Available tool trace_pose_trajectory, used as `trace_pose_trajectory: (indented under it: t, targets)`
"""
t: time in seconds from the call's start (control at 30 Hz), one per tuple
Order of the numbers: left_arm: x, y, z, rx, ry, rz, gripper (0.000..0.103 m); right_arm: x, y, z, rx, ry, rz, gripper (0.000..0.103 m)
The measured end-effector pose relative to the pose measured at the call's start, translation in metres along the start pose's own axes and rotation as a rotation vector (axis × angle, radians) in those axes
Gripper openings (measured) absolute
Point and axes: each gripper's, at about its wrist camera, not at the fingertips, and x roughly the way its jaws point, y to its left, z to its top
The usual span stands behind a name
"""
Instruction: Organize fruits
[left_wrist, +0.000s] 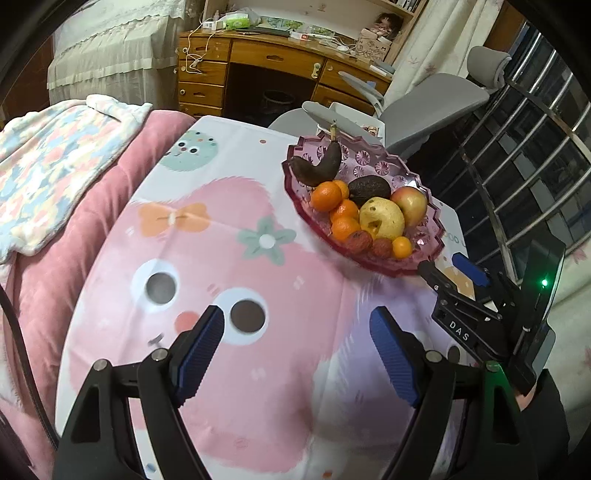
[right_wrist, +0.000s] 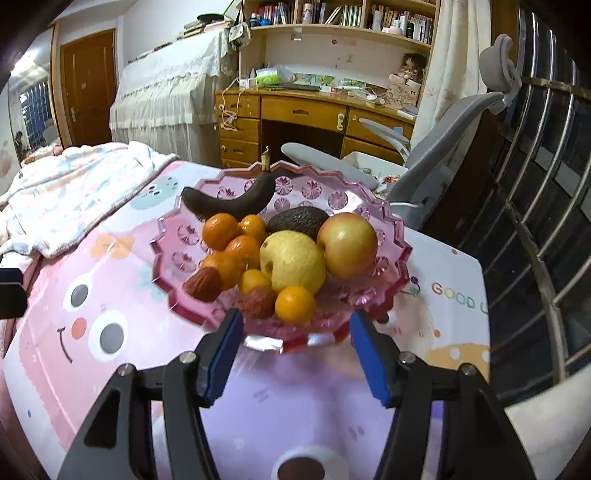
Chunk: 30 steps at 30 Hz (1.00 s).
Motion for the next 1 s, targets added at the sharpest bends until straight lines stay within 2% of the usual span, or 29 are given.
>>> trace_pose_trajectory:
  t: [0.13, 0.2, 0.27, 0.43, 0.53, 0.63, 0.67, 0.77, 0.9, 1.0]
  targets:
    - [-0.025, 0.013, -0.014, 0.032, 0.018, 0.016, 0.08, -0.03, 0.015, -0.008, 0.028, 0.032, -0.025, 0.071]
    - [-0.041, 0.021, -0.023, 0.056, 0.015, 0.022, 0.08, -0.049, 0.025, -0.015, 0.062, 0.054, -0.041, 0.073]
    - [-0.061, 0.03, -0.03, 0.083, 0.002, 0.008, 0.08, -0.064, 0.035, -0.02, 0.094, 0.075, -0.038, 0.08]
    - [-0.109, 0.044, -0.048, 0.18, -0.025, -0.018, 0.08, -0.121, 0.078, -0.045, 0.168, 0.125, -0.024, 0.083]
    - [-0.136, 0.053, -0.056, 0.203, -0.024, -0.022, 0.08, -0.161, 0.103, -0.06, 0.232, 0.154, 0.018, 0.085]
    - [-0.164, 0.06, -0.062, 0.207, -0.032, -0.042, 0.082, -0.205, 0.124, -0.069, 0.293, 0.16, 0.004, 0.096]
    - [-0.172, 0.061, -0.064, 0.211, -0.035, -0.051, 0.082, -0.219, 0.131, -0.07, 0.3, 0.157, -0.011, 0.099]
    - [-0.195, 0.058, -0.068, 0.228, -0.065, -0.058, 0.083, -0.254, 0.145, -0.07, 0.318, 0.145, -0.034, 0.101]
    - [-0.22, 0.044, -0.072, 0.274, -0.084, -0.071, 0.088, -0.297, 0.152, -0.063, 0.367, 0.142, -0.001, 0.101]
    - [-0.235, 0.026, -0.078, 0.297, -0.109, -0.044, 0.088, -0.318, 0.15, -0.058, 0.393, 0.148, 0.016, 0.101]
